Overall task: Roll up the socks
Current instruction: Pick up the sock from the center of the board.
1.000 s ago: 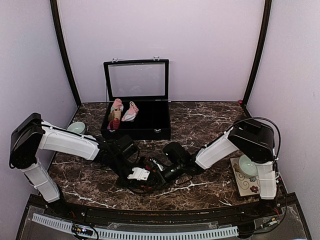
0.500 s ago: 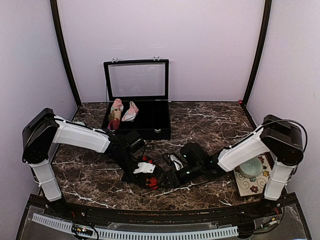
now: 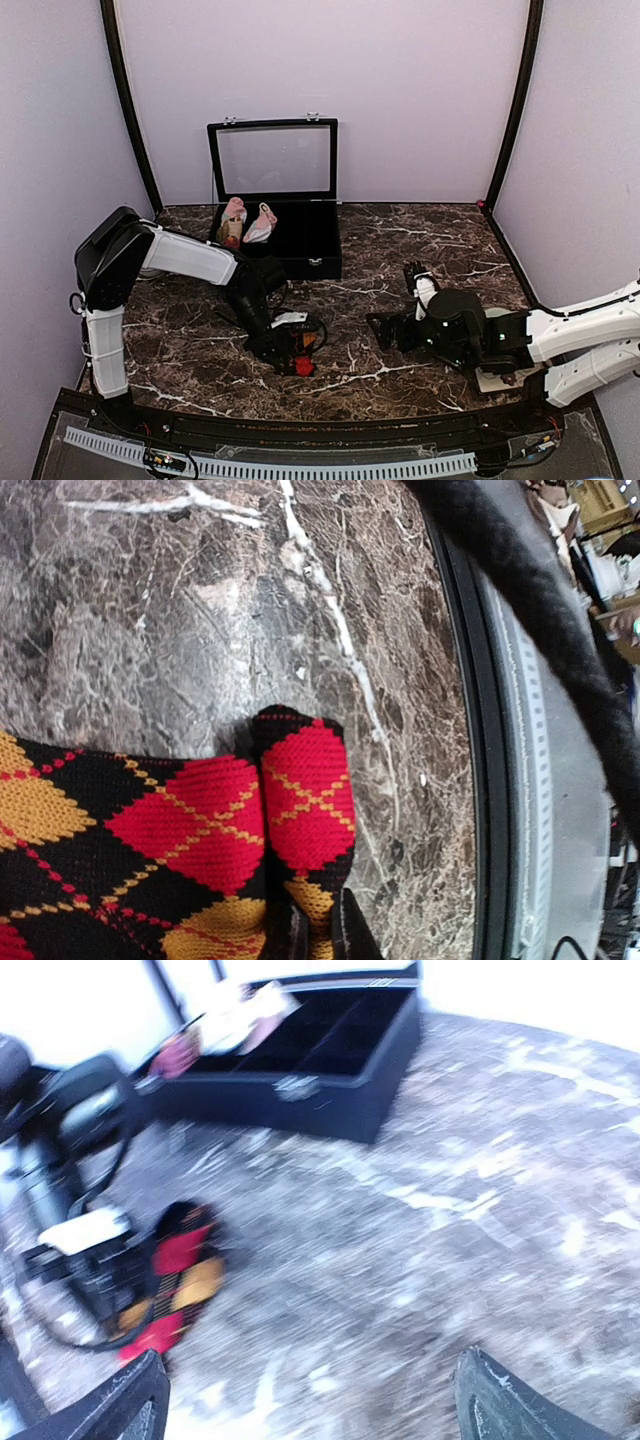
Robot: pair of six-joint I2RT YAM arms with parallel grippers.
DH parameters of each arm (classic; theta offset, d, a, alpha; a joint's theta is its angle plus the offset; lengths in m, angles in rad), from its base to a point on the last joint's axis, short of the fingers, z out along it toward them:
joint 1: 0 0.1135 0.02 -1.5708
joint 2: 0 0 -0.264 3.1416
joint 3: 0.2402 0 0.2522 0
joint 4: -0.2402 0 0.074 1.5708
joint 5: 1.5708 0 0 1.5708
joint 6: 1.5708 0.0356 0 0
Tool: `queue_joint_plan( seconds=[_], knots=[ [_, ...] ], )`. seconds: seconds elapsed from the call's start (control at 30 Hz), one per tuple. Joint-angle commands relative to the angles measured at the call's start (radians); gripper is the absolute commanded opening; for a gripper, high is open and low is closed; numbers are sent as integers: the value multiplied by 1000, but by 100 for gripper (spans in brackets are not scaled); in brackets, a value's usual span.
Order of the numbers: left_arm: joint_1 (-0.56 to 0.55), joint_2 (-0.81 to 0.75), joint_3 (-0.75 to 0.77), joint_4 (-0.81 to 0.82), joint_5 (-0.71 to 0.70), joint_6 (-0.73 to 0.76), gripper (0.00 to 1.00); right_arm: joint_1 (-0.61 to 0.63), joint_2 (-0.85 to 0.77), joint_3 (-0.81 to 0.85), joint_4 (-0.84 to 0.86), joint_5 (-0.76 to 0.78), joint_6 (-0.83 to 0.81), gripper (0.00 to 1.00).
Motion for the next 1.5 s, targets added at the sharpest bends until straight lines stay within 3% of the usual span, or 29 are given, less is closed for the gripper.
queue_joint_plan(
  seconds=[0.0,0.07,0.13,0.27,0.5,0.63,0.87,1.47],
  knots=[
    [14,50,14,-124,40,-26,5,-21,5,-95,190,92,-155,99],
    [21,69,24,-141,53,-23,5,26,29,-157,382,-56,-340,99],
    [28,92,46,-171,68,-10,6,84,85,-170,453,-148,-497,99],
    [37,114,65,-198,75,10,7,162,238,-34,362,-242,-631,97],
    [55,126,62,-190,68,20,8,230,494,147,359,-314,-799,75],
    [59,128,59,-188,69,24,9,221,596,237,359,-343,-900,68],
    [61,135,52,-181,45,36,10,140,693,324,351,-434,-935,51],
    [64,133,67,-204,50,58,14,88,803,376,293,-518,-922,25]
  ],
)
